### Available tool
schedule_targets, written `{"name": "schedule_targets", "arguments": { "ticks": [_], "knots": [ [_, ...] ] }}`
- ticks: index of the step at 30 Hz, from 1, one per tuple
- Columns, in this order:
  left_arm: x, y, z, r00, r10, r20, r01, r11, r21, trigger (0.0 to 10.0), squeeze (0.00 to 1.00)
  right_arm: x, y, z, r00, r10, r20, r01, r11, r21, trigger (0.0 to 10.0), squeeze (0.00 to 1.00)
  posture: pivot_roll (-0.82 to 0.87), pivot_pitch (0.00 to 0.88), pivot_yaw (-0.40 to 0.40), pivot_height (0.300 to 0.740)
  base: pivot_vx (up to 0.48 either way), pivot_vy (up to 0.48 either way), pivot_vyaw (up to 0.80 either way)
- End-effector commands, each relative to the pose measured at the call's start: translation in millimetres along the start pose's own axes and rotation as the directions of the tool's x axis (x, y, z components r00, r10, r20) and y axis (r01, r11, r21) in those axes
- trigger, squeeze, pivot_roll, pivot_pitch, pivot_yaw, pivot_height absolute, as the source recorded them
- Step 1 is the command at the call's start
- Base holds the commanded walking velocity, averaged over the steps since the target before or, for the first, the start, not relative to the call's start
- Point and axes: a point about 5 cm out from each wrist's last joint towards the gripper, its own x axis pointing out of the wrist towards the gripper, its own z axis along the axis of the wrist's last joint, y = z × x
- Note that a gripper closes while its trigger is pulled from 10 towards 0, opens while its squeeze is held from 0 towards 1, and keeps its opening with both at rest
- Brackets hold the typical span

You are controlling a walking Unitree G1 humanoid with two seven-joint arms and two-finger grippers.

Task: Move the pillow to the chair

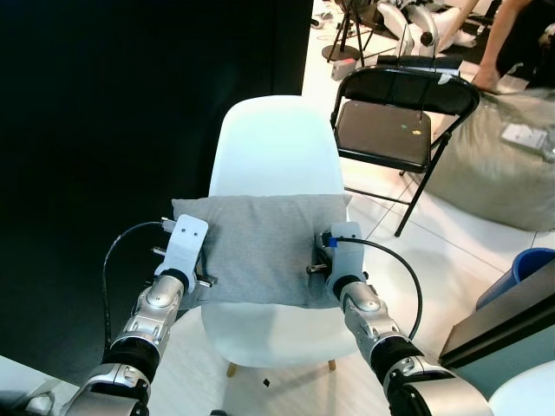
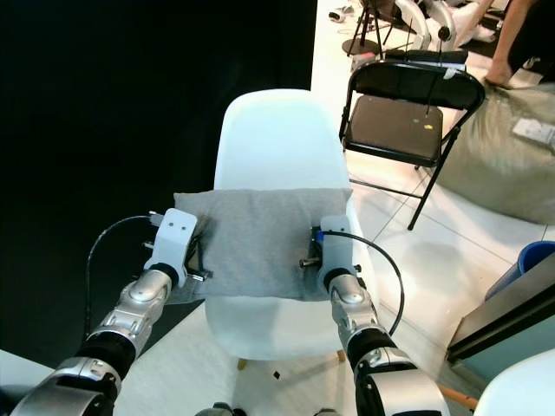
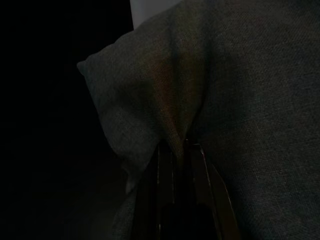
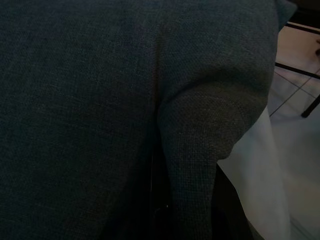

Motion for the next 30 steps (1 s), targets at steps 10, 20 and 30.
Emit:
{"name": "schedule_targets", "arguments": {
  "ticks": [10, 20, 30],
  "knots": [
    [7.9, -2.9, 19, 0.997, -0.007, 0.079, 0.008, 1.0, -0.01, 10.0, 0.0, 4.5, -1.7, 15, 0.998, -0.018, 0.053, 0.017, 1.0, 0.004, 10.0, 0.0, 0.09, 0.246, 0.045, 0.642, 0.0, 0.0, 0.0],
    [6.2, -6.4, 14, 0.998, -0.019, 0.066, 0.019, 1.0, 0.012, 10.0, 0.0, 5.9, 3.4, 16, 0.999, 0.014, 0.047, -0.014, 1.0, -0.014, 10.0, 0.0, 0.09, 0.267, 0.042, 0.613, 0.0, 0.0, 0.0],
    [6.2, -2.8, 19, 0.994, -0.006, 0.113, 0.006, 1.0, -0.006, 10.0, 0.0, 7.7, 0.8, 31, 0.991, -0.003, 0.136, 0.006, 1.0, -0.023, 10.0, 0.0, 0.08, 0.268, 0.025, 0.598, 0.0, 0.0, 0.0]
  ]
}}
